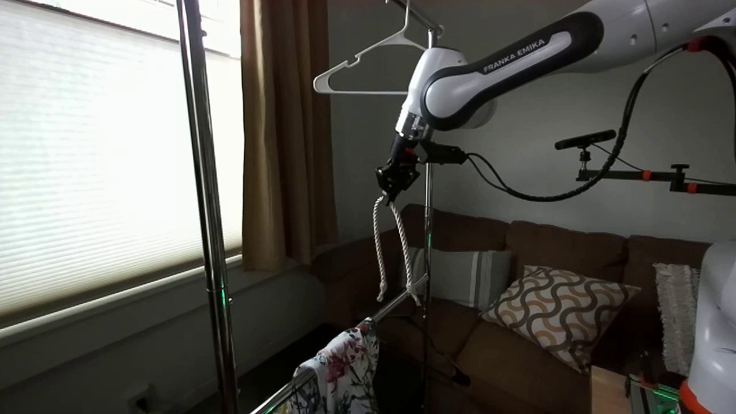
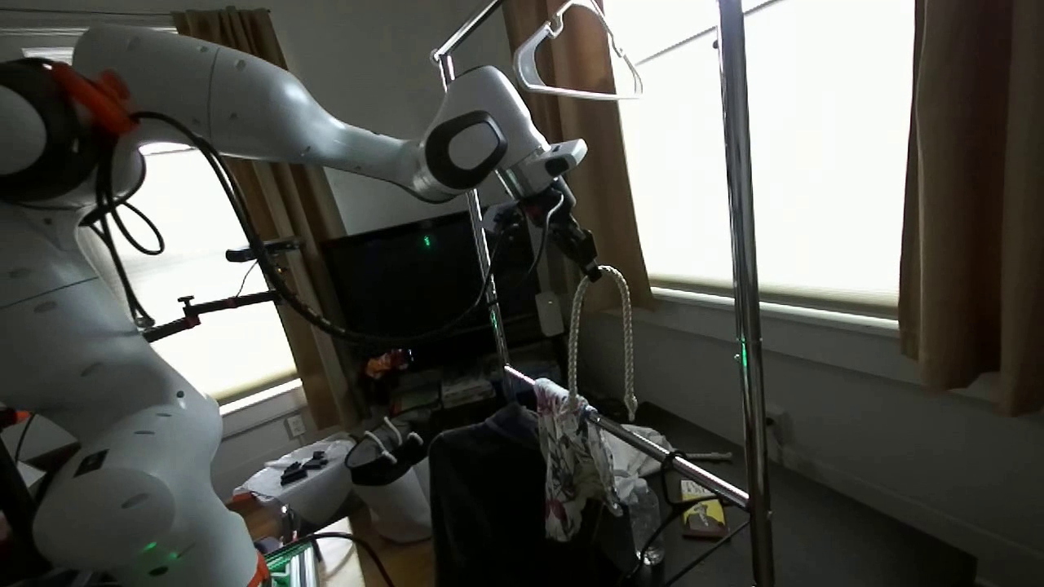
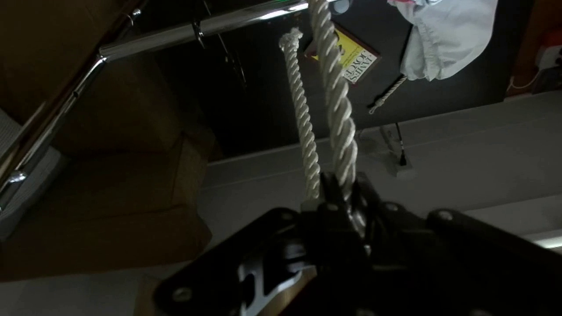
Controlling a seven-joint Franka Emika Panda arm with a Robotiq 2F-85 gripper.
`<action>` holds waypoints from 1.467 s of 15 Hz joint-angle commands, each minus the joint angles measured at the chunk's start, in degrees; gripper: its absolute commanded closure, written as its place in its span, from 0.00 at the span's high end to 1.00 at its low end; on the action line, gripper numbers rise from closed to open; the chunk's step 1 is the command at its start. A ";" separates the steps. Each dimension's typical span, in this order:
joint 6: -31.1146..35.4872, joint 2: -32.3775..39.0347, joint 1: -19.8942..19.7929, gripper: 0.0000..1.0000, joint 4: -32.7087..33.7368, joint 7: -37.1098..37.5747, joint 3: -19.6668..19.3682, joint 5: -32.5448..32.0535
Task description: Move the rope from the clothes hanger to the bottom rail
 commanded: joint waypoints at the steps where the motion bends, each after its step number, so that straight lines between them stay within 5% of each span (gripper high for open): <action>1: -1.68 5.28 -0.39 0.03 4.10 3.51 0.55 -4.86; 5: -4.73 10.23 0.10 0.03 7.31 5.47 -0.47 -7.18; 13: -21.87 12.96 -0.31 0.03 9.15 4.15 -3.77 -8.94; 14: -18.02 11.86 -0.04 0.11 7.96 2.54 -3.66 -6.87; 22: -20.23 15.28 0.67 0.03 8.96 0.36 -3.15 -3.85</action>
